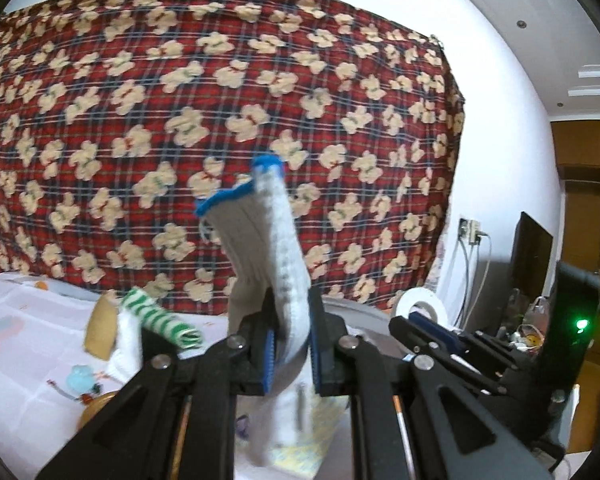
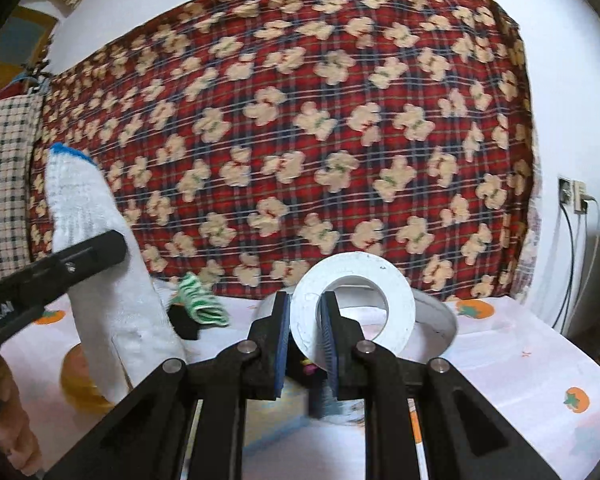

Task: Organize soft objects
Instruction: 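Carry the glove in the left tool and tape roll in the right tool toward the tin, then lower both tools into the tin and open them to drop glove and tape roll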

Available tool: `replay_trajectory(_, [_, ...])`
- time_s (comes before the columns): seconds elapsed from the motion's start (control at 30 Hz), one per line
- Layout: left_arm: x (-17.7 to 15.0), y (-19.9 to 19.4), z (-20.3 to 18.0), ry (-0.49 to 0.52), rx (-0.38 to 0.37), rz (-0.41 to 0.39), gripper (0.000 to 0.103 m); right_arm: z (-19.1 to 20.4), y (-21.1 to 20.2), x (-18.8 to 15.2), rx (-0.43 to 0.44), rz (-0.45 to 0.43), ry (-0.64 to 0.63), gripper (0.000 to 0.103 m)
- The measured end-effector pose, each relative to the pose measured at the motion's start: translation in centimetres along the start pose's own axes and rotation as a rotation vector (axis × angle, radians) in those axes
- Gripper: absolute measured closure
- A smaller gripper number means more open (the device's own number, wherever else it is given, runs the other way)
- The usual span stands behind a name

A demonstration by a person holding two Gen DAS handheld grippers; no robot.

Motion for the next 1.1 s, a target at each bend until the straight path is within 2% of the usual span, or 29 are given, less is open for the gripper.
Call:
replay_trajectory(0.23, [1.6, 3.1, -3.2, 0.001, -0.083, -0.021, 0.092, -3.5, 2.5, 0.1, -0.083, 0.005, -0.008, 0.086])
replay_trajectory(0.43, [2.3, 7.0, -6.4, 0.029, -0.121, -0.023, 0.092, -6.8, 5.9, -0.1, -0.123, 0.037, 0.016, 0.086])
replay_trajectory(0.7, [-1.0, 13.6, -7.1, 0.029, -0.047, 0.091, 0.092, -9.4, 10.0, -2.3, -0.079, 0.149, 0.086, 0.085])
replay_trajectory(0.93, [-3.1, 16.5, -7.2, 0.062, 0.006, 0.138, 0.092, -9.5, 12.0, -3.3, -0.035, 0.197, 0.099, 0.085])
replay_trajectory(1.0, [-3.4, 17.5, -6.9, 0.060, 0.041, 0.158, 0.086, -9.2, 12.5, -3.4, 0.008, 0.206, 0.099, 0.085])
replay_trajectory(1.03, [-3.6, 17.9, -6.8, 0.056, 0.052, 0.173, 0.070, -9.2, 12.7, -3.4, 0.029, 0.207, 0.101, 0.085])
replay_trajectory(1.07, [-3.8, 18.2, -6.7, 0.052, 0.060, 0.184, 0.041, -9.0, 13.0, -3.4, 0.054, 0.212, 0.098, 0.084])
replay_trajectory(1.1, [-3.9, 18.2, -6.6, 0.052, 0.067, 0.188, 0.028, -8.8, 13.1, -3.4, 0.067, 0.217, 0.093, 0.076])
Point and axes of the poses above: each gripper's, at about its wrist camera, not at the fingertips, and y roughly the way its jaws point, z to its left, x to its top, the point moved 3 cm from there along y, roughly the way its jaws point, and after that the axes turned 12 degrees about -y, right-handed, at the moved point
